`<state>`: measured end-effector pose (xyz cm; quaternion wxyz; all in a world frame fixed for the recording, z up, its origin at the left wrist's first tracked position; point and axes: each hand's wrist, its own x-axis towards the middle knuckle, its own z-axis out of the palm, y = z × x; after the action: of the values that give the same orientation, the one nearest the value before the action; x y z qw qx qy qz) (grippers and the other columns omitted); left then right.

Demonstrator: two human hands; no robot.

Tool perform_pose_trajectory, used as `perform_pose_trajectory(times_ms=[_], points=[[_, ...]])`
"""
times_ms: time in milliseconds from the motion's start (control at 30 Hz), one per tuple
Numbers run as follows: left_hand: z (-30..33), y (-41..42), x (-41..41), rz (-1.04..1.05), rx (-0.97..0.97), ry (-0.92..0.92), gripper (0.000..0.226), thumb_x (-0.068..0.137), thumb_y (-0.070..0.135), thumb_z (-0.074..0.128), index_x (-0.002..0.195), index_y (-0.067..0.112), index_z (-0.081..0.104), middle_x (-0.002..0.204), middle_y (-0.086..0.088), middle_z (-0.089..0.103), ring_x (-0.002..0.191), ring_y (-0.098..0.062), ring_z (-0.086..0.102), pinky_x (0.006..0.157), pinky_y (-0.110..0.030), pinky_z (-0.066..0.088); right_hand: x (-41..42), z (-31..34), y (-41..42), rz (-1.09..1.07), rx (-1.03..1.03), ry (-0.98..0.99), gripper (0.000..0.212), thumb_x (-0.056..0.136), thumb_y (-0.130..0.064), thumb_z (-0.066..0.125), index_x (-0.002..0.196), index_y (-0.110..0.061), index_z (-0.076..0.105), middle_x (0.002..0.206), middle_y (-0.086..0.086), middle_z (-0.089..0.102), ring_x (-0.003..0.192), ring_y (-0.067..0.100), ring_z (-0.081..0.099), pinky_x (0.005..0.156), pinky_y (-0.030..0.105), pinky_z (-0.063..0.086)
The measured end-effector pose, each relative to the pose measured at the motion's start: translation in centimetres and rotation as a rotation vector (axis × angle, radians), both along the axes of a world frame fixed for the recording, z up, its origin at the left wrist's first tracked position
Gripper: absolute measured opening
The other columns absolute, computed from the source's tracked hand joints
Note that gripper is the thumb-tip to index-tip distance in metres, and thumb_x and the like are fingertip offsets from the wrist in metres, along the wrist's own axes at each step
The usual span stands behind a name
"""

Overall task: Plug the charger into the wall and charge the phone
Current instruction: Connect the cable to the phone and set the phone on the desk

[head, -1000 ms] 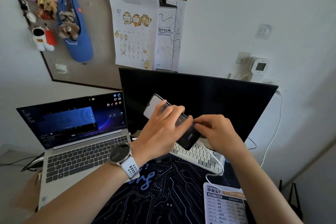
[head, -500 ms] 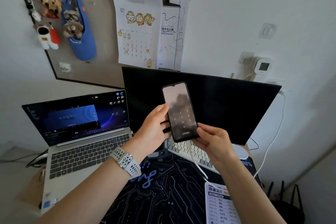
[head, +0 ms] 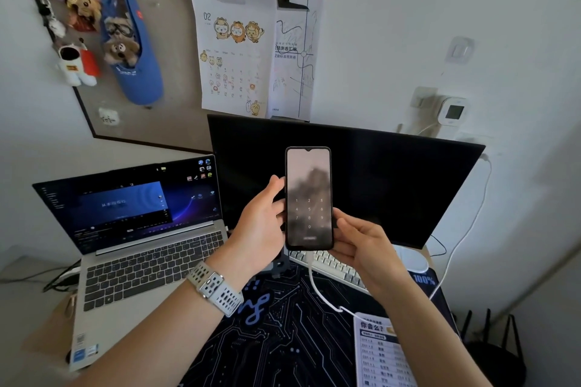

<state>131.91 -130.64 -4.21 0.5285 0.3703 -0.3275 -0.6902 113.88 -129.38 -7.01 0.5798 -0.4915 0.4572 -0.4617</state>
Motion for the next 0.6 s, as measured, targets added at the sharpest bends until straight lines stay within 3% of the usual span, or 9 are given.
perform_pose_trajectory(times_ms=[100, 233, 333, 433, 533, 600], points=[[0.0, 0.0, 0.1, -0.003, -0.01, 0.006, 0.056, 0.094, 0.05, 0.043, 0.144, 0.025, 0.041, 0.138, -0.012, 0.055, 0.128, -0.03, 0.049, 0.103, -0.047, 0.041, 0.0, 0.0, 0.0, 0.008, 0.0, 0.001, 0.03, 0.102, -0.015, 0.042, 0.116, -0.033, 0.063, 0.104, 0.003, 0.078, 0.099, 0.018, 0.073, 0.071, 0.017, 0.058], [0.4, 0.3, -0.1, 0.021, -0.005, 0.017, 0.04, 0.096, 0.044, 0.044, 0.131, 0.026, 0.053, 0.127, -0.011, 0.063, 0.119, -0.029, 0.056, 0.093, -0.044, 0.048, 0.0, -0.1, 0.0, 0.005, -0.005, 0.018, 0.029, 0.101, -0.017, 0.044, 0.115, -0.034, 0.063, 0.104, 0.002, 0.078, 0.098, 0.017, 0.073, 0.071, 0.017, 0.058], [0.5, 0.5, -0.6, 0.094, -0.049, -0.089, 0.021, 0.099, 0.03, 0.046, 0.108, 0.022, 0.064, 0.113, -0.009, 0.069, 0.104, -0.026, 0.063, 0.084, -0.04, 0.051, 0.4, 0.1, 0.2, 0.006, -0.022, 0.051, 0.031, 0.101, -0.017, 0.045, 0.107, -0.037, 0.068, 0.098, -0.001, 0.079, 0.092, 0.013, 0.074, 0.068, 0.014, 0.057], [0.2, 0.4, -1.3, 0.192, -0.045, -0.163, 0.014, 0.099, 0.015, 0.046, 0.105, 0.009, 0.057, 0.097, -0.009, 0.067, 0.081, -0.02, 0.065, 0.071, -0.037, 0.054, 0.9, 0.5, 0.6, 0.048, -0.046, 0.081, 0.044, 0.101, -0.015, 0.045, 0.087, -0.041, 0.077, 0.091, -0.005, 0.08, 0.086, 0.01, 0.075, 0.064, 0.01, 0.054], [-0.2, 0.3, -1.5, 0.212, -0.035, -0.189, 0.015, 0.098, 0.003, 0.044, 0.102, 0.01, 0.057, 0.095, -0.008, 0.069, 0.076, -0.019, 0.068, 0.074, -0.041, 0.057, 1.3, 0.8, 1.0, 0.075, -0.073, 0.107, 0.042, 0.1, -0.014, 0.046, 0.086, -0.038, 0.077, 0.092, -0.007, 0.08, 0.087, 0.007, 0.074, 0.064, 0.007, 0.053], [-0.4, 0.3, -1.5, 0.199, -0.043, -0.218, 0.024, 0.095, -0.006, 0.043, 0.101, 0.012, 0.058, 0.094, -0.009, 0.07, 0.074, -0.019, 0.069, 0.067, -0.037, 0.059, 1.2, 0.8, 1.0, 0.077, -0.08, 0.131, 0.038, 0.1, -0.013, 0.047, 0.088, -0.035, 0.075, 0.091, -0.007, 0.08, 0.086, 0.007, 0.075, 0.065, 0.007, 0.053]])
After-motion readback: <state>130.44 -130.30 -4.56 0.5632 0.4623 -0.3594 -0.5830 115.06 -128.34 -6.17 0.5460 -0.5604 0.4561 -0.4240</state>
